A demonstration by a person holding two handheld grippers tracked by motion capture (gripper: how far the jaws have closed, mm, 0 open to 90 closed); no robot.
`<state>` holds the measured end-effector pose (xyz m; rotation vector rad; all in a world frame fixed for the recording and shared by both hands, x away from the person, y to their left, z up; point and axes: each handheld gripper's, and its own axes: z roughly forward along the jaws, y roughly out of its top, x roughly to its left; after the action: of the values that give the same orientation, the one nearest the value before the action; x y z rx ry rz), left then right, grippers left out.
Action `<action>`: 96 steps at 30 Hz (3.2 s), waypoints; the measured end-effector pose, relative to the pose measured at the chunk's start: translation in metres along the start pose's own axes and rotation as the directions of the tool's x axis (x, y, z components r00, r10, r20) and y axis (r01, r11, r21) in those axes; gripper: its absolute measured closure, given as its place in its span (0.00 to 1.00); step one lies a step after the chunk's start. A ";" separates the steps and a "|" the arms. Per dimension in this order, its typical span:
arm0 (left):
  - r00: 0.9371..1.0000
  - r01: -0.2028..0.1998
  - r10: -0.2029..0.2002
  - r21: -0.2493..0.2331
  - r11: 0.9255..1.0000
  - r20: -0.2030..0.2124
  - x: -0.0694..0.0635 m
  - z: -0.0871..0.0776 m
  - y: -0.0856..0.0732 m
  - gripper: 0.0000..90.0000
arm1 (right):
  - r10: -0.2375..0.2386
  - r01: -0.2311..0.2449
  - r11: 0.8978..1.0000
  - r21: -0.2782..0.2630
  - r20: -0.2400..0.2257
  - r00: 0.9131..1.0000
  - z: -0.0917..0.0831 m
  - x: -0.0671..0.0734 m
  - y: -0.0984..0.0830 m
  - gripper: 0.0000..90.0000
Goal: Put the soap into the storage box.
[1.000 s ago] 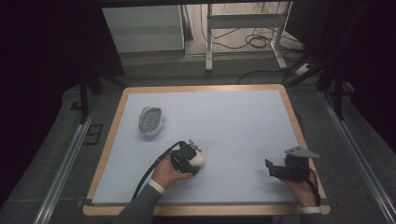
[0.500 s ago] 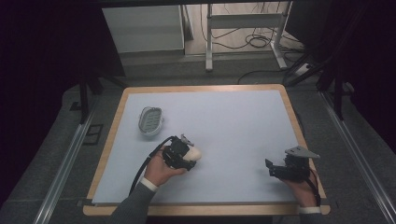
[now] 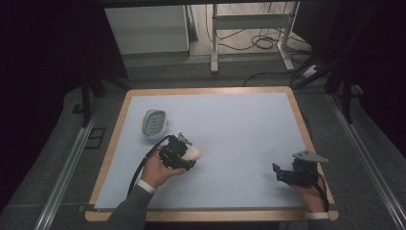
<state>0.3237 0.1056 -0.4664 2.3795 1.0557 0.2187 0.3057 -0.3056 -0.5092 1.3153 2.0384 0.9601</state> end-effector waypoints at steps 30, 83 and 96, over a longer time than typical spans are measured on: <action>0.999 0.020 -0.020 -0.016 1.000 -0.032 0.025 -0.019 0.012 0.55 | 0.006 -0.006 1.000 0.011 0.007 1.000 0.001 -0.003 -0.002 0.07; 0.987 0.110 -0.113 -0.034 0.993 -0.116 0.085 -0.044 0.027 0.55 | 0.004 -0.005 1.000 0.021 0.022 1.000 0.002 -0.005 -0.003 0.07; 0.978 0.156 -0.159 -0.031 0.987 -0.135 0.107 -0.044 0.027 0.55 | 0.008 -0.008 1.000 0.025 0.026 1.000 0.003 -0.005 -0.003 0.07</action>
<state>0.3990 0.1859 -0.4210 2.2754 1.2928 0.3377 0.3081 -0.3106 -0.5135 1.3431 2.0339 0.9192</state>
